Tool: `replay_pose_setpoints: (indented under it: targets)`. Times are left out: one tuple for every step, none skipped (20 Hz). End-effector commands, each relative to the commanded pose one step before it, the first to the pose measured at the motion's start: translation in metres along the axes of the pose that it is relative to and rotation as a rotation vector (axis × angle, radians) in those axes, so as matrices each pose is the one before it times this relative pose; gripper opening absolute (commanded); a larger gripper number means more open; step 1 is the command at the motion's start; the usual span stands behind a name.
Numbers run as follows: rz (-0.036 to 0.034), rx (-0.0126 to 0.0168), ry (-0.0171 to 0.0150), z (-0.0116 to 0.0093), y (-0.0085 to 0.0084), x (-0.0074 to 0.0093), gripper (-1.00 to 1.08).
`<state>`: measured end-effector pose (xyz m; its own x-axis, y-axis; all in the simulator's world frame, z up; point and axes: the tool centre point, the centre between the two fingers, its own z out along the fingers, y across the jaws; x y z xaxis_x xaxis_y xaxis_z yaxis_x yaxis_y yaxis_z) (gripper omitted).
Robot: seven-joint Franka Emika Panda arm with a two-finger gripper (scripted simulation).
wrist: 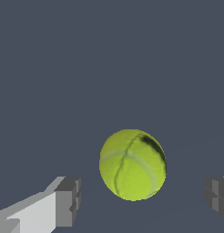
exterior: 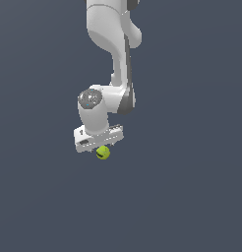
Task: Pick up the object and move it to a goal position.
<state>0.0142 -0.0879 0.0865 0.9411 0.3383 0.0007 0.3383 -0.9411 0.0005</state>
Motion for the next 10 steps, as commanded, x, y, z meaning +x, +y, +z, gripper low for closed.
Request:
replay_pose_setpoints:
  targets:
    - [-0.00089,0.00057,-0.00102,0.00888,-0.00036,-0.00052,1.00]
    - [-0.00049,0.00000,0.00005,0.00506,-0.00009,-0.00014,1.00]
    - [-0.00049,0.00000,0.00006,0.00578,-0.00007,-0.00019,1.00]
    - [-0.00049,0.00000,0.00006,0.00600,-0.00007,-0.00020,1.00]
    - [0.00000,0.00000,0.00000,0.00525,0.00019,-0.00028,1.00]
    - [-0.00069,0.00000,0.00008,0.00439,-0.00020,0.00001,1.00]
    - [0.00000,0.00000,0.00000,0.00362,0.00019,-0.00008,1.00]
    - [-0.00049,-0.00001,0.00005,0.00277,-0.00007,0.00018,1.00]
    - [0.00000,0.00000,0.00000,0.00199,0.00022,0.00016,1.00]
    - [0.00000,0.00000,0.00000,0.00116,0.00023,0.00028,1.00]
